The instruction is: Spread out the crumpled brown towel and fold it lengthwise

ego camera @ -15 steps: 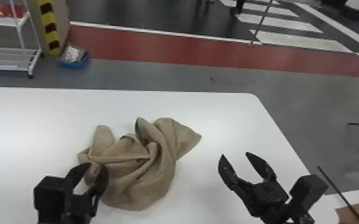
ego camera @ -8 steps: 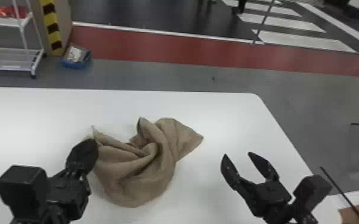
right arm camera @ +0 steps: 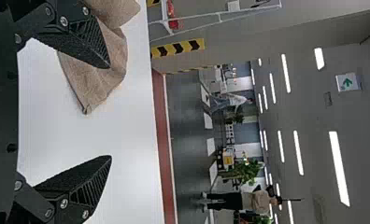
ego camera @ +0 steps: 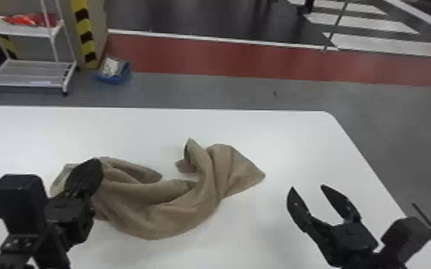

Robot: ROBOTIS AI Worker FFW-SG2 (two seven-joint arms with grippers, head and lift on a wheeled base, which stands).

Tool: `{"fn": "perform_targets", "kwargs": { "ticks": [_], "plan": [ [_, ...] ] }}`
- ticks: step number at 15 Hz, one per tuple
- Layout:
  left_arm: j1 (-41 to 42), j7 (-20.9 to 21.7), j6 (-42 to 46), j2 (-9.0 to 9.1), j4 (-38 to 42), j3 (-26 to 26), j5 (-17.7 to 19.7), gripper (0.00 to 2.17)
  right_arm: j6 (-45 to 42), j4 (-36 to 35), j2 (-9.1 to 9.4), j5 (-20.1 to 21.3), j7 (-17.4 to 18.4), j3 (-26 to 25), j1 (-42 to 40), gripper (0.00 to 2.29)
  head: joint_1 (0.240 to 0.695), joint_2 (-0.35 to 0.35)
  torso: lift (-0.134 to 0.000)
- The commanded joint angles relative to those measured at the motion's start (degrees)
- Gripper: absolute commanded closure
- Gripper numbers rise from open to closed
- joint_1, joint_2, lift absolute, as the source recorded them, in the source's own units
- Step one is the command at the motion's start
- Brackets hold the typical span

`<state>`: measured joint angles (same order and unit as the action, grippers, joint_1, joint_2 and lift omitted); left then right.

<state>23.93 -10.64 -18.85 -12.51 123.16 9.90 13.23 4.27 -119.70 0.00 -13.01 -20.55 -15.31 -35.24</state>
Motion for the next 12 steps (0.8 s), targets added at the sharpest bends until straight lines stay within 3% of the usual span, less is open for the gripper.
{"fn": "perform_targets", "kwargs": {
  "ticks": [1,2,3,8,12],
  "plan": [
    [0.9,-1.4,-0.4,0.03,-0.6,-0.1,-4.0,0.66,0.1,0.0,0.05,0.0,0.1,-0.2,-0.1,0.22,0.695,-0.158,-0.125],
    [1.3,-1.9,-0.4,0.03,-0.7,-0.4,-5.1,0.09,0.3,0.0,0.05,0.0,0.1,-0.2,-0.1,0.22,0.695,-0.150,-0.125],
    [1.6,-2.6,-0.4,0.03,-0.7,-1.1,-5.7,0.03,0.3,-0.2,0.05,0.0,0.0,-0.2,-0.1,0.22,0.695,-0.143,-0.125],
    [4.4,-4.4,0.4,-0.06,-0.8,-6.6,-5.0,0.03,2.0,-1.5,0.05,0.6,0.0,-0.4,0.1,0.22,0.695,-0.082,-0.125],
    [5.6,-2.2,1.0,0.03,-2.4,-8.9,-4.3,0.04,12.2,-2.7,0.05,3.1,-0.2,-1.5,4.2,0.22,0.695,-0.034,-0.125]
  ]
}}
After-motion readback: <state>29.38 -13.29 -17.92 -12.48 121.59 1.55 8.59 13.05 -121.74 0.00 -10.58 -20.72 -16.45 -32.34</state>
